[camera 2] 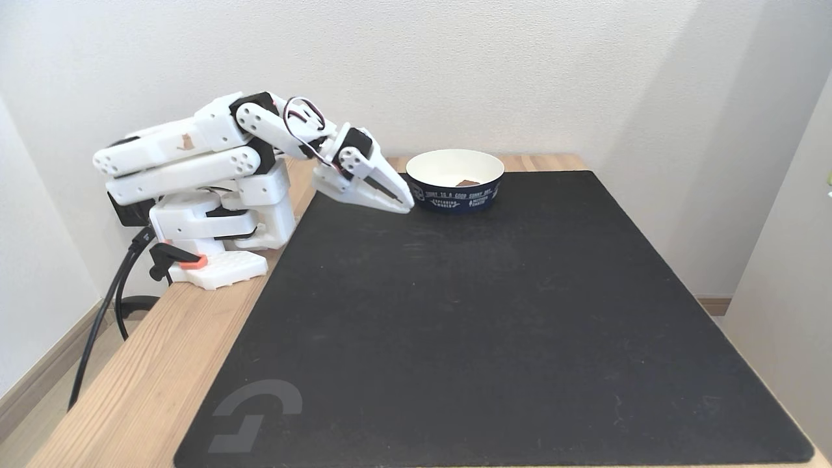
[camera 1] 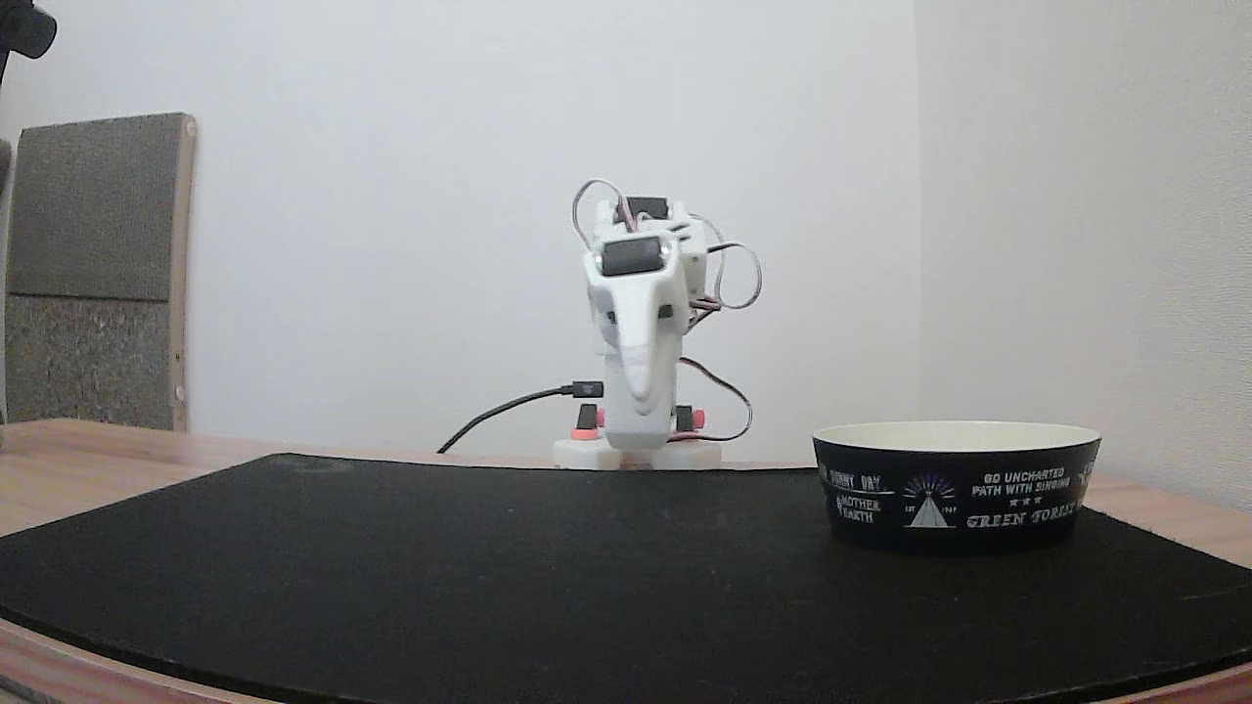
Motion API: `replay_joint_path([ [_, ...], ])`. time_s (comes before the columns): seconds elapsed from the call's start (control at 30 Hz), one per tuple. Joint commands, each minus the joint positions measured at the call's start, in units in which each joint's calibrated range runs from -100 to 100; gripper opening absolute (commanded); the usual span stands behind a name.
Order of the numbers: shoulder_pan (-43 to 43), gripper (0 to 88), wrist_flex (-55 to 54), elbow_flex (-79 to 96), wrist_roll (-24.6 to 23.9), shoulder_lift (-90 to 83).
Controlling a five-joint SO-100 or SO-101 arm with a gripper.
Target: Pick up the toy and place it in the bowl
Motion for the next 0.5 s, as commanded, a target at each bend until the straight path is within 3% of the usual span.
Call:
replay_joint_path([
  [0.0, -1.51, 2.2, 2.73, 0.41, 0.04, -1.33],
  [0.27, -11.13, 2.2, 7.22, -0.85, 0.04, -1.41],
  [0.47, -10.29, 2.2, 7.39, -0.85, -0.38, -1.41],
])
